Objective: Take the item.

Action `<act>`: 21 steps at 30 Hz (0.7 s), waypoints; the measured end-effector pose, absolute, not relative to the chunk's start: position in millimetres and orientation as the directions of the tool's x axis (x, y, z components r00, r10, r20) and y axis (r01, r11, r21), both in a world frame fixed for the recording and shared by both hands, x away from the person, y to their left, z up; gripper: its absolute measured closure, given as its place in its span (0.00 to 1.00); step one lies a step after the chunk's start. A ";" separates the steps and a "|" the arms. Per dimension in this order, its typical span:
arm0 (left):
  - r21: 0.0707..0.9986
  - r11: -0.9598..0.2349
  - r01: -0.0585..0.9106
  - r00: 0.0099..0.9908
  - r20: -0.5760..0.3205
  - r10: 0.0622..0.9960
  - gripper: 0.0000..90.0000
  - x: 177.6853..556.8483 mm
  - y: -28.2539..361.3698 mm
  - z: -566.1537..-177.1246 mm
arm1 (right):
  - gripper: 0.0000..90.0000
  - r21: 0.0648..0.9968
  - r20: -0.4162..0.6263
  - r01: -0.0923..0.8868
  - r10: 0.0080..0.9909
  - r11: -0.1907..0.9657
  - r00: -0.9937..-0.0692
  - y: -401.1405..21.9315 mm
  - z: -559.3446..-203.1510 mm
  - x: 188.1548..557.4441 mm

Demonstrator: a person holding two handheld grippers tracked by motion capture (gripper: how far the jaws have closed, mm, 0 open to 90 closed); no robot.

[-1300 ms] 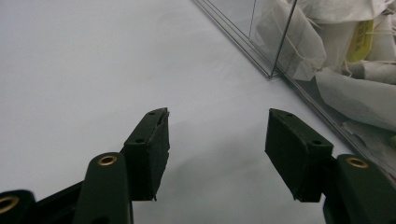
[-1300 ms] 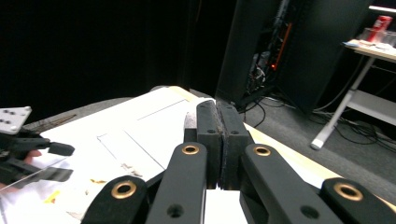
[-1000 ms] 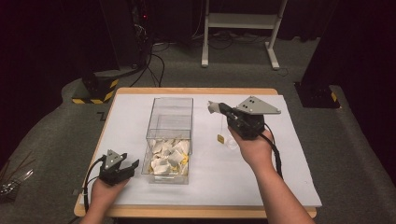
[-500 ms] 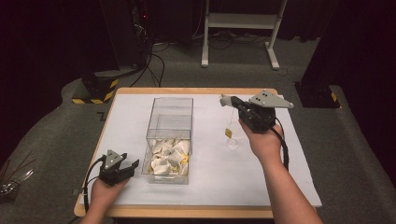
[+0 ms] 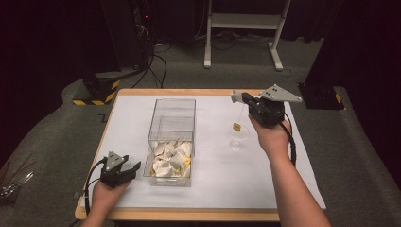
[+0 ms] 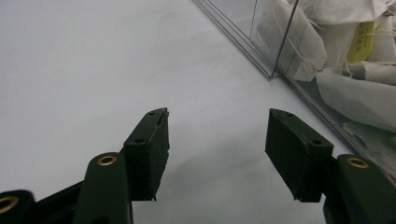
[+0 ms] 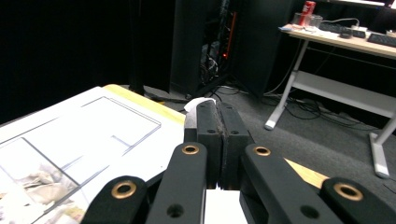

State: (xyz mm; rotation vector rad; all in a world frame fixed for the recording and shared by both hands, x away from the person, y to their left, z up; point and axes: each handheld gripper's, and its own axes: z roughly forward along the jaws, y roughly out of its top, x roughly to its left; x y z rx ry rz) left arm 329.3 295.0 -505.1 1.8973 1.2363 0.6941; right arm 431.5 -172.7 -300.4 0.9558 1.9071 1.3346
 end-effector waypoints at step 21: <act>0.823 -0.248 0.511 0.386 0.038 0.922 0.44 329.2 294.3 -505.3 | 0.99 0.942 -0.072 0.243 0.849 0.230 -0.524 -184.4 -308.8 436.6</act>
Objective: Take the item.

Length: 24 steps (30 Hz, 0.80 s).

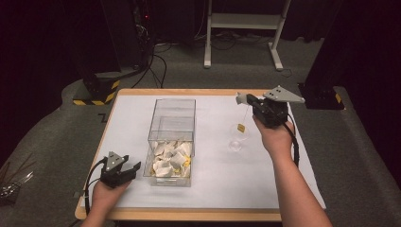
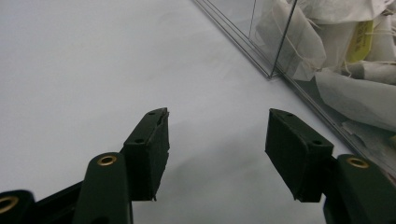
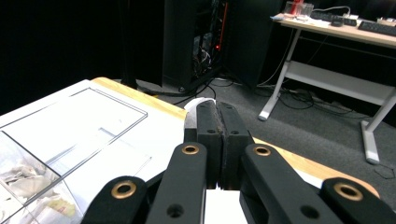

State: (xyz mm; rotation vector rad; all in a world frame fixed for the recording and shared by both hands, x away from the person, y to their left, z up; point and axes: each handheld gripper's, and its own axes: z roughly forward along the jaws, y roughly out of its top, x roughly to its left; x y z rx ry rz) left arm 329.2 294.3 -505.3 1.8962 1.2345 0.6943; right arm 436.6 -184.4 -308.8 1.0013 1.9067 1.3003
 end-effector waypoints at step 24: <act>0.820 -0.253 0.513 0.390 0.040 0.920 0.44 329.7 294.3 -505.4 | 0.99 0.907 -0.075 0.314 0.840 0.282 -0.537 -182.6 -348.3 434.0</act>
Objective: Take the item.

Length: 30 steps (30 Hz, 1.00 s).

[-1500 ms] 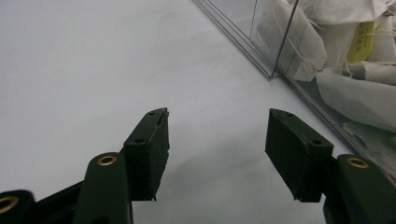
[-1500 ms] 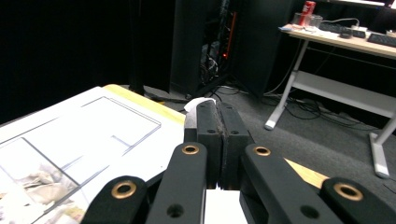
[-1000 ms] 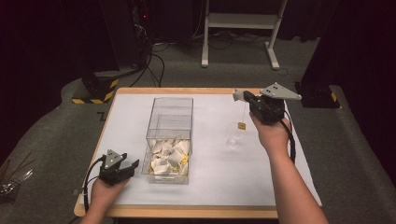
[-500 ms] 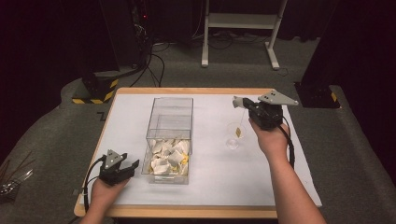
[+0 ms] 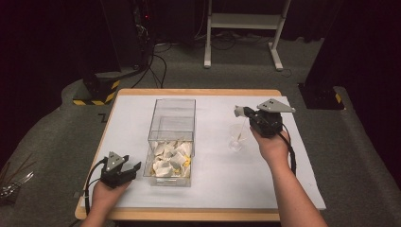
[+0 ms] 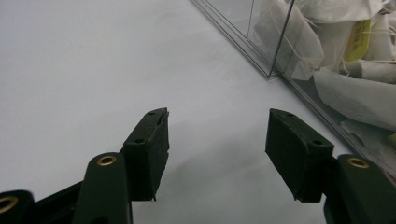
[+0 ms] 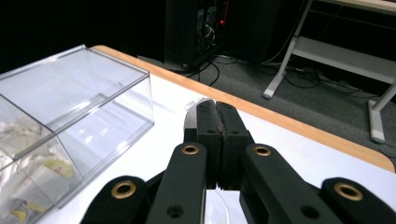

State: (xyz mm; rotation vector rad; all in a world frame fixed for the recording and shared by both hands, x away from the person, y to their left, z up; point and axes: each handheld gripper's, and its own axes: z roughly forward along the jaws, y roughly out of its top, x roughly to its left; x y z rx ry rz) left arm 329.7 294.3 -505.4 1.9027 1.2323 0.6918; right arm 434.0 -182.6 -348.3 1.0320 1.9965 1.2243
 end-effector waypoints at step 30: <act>0.817 -0.262 0.514 0.391 0.048 0.919 0.44 330.0 293.7 -505.4 | 0.99 0.830 -0.085 0.426 0.837 0.360 -0.541 -185.6 -399.4 430.1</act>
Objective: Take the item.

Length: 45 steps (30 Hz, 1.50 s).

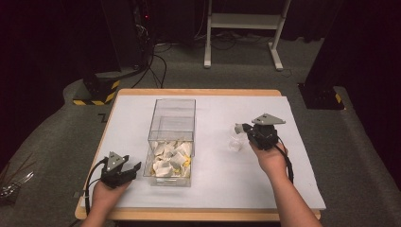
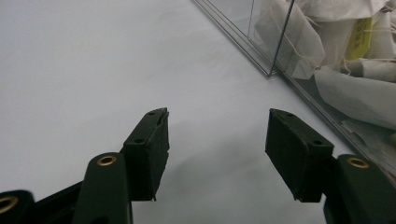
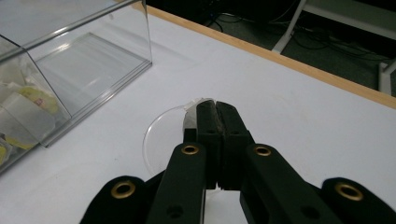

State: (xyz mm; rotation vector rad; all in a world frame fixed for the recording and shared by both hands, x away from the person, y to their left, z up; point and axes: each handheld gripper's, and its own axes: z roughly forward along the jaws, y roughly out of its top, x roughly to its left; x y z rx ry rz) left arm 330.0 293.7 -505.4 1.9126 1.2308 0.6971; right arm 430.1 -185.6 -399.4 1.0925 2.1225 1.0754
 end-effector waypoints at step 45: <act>0.817 -0.266 0.512 0.390 0.055 0.919 0.44 329.5 292.3 -505.6 | 0.58 0.865 -0.067 0.388 0.841 0.317 -0.536 -176.6 -402.6 392.6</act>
